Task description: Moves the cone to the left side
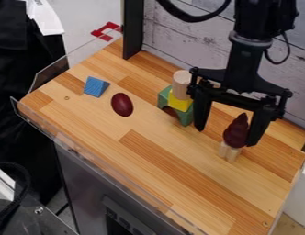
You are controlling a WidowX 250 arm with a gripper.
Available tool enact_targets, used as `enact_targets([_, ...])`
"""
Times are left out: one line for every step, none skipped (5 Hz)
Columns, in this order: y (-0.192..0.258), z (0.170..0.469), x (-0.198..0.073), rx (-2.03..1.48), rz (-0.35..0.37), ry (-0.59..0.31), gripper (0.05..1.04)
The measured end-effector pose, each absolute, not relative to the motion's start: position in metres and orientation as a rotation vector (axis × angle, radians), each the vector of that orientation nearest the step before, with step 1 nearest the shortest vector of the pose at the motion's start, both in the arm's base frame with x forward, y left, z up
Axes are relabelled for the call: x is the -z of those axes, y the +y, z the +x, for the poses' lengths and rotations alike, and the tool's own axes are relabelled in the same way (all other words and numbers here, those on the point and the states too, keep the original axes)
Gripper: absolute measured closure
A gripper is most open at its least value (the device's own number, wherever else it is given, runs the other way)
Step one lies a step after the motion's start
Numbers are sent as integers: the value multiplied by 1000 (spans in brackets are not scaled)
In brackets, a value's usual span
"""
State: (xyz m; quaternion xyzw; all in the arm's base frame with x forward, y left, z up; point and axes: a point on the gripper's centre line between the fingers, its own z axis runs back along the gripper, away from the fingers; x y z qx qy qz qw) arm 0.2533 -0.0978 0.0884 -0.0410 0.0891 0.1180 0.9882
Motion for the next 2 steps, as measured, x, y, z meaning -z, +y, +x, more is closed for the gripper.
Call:
enact_targets([-97,251,-81,-240,-72,208,83])
enact_targets([-106,269,-74,-171,-115,197,83])
